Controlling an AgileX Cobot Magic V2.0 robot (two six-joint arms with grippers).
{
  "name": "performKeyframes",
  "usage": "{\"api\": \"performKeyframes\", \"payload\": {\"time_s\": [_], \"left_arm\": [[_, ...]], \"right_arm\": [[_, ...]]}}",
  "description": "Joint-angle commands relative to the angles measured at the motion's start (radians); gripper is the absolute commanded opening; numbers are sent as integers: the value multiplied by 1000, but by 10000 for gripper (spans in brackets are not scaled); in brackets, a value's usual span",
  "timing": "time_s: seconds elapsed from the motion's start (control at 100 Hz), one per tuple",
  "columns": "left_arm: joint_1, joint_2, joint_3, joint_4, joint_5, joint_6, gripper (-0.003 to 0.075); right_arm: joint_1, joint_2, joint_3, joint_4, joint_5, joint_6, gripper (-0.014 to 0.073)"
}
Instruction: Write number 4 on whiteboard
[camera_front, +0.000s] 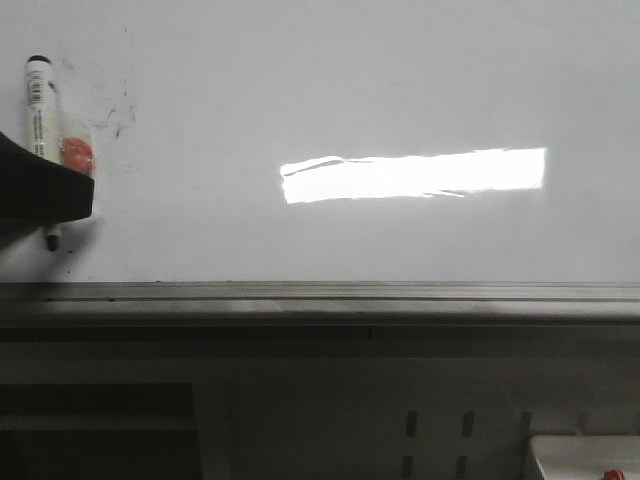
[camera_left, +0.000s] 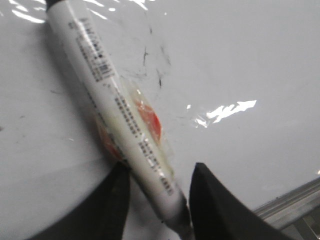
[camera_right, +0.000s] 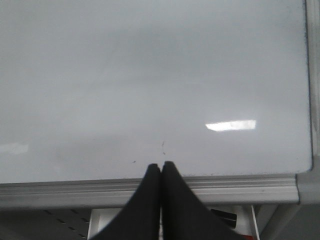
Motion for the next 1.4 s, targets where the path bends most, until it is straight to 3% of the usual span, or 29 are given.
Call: {"api": "performKeyframes", "payload": {"time_s": [0.0,0.17,0.42,0.51,0.6,0.69,0.75,1.19,1.26,1.39], "left_arm": [[-8,12,-27,-9,-64,-3,-15],[-8,12,-27,144,-62,0,-20],[-13,-25,-27,573,-106,0,-20],[-13,-38,-27,737,-162,0,-20],[-13,-38,-27,874,-210,0,-20],[-13,-38,-27,899,-226,0,-20],[-13,-38,-27,899,-238,0,-20],[-13,-38,-25,977,-265,0,-20],[-13,-38,-25,969,-265,0,-20],[-13,-38,-27,962,-267,0,27]], "right_arm": [[4,13,-42,46,-56,-12,-64],[170,30,-111,98,54,-14,-64],[613,178,-290,100,6,-48,-34],[762,270,-341,100,-32,-60,53],[877,365,-394,68,-78,-65,219],[930,450,-444,58,-107,-65,344],[942,493,-476,53,-107,-66,364],[943,667,-596,29,-133,-66,342],[943,671,-596,29,-123,-66,243],[940,669,-596,27,-118,-66,-64]]}}
